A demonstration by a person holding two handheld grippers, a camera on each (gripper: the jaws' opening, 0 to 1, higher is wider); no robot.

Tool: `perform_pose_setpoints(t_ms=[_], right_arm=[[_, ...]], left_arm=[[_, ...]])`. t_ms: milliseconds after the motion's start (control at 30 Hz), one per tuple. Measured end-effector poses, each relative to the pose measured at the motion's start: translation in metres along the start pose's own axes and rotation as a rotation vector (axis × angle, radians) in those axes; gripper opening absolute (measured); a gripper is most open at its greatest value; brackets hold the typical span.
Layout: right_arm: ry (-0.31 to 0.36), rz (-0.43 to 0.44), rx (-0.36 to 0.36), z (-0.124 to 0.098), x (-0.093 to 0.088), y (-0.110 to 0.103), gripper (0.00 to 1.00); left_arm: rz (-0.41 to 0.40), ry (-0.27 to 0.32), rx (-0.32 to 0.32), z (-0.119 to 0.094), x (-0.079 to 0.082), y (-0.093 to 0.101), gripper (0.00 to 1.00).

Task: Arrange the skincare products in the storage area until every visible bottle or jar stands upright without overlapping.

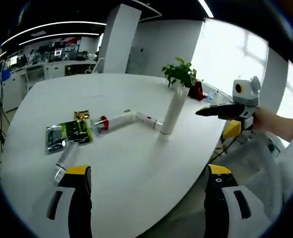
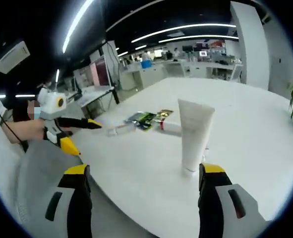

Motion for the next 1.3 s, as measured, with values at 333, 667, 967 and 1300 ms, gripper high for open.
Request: perform_pose_setpoints(t_ms=[333,667,967,1300], right_arm=[[0.073,0.064,-0.002,-0.014,0.003,-0.019,0.89],[0.006,0.003,-0.018,0.0,-0.006,-0.026,0.88],[-0.02,-0.024,0.002,0.001,-0.003,-0.028,0.88],[-0.051,-0.18,-0.005,0.001,0.043,-0.03,0.87]], left_arm=[[-0.021,0.046,0.075,-0.034,-0.005,-0.003,0.94],[-0.011,0.041,0.082,-0.037,-0.016,-0.006,0.9],[-0.023,0.052,0.071,-0.035,-0.014,-0.007,0.9],[-0.05,0.089,0.02,-0.033,-0.012,-0.007,0.89]])
Point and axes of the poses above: the point that each gripper's makers call its tool centre point, and the gripper's own axes: z roughly forward along the fingers, y roughly to its right, x roughly out of its top, the point moved 5 cm from there along -z, roughly backward along the fingers, and after that the axes turned 13 degrees about -y, right-handed, at the moved point
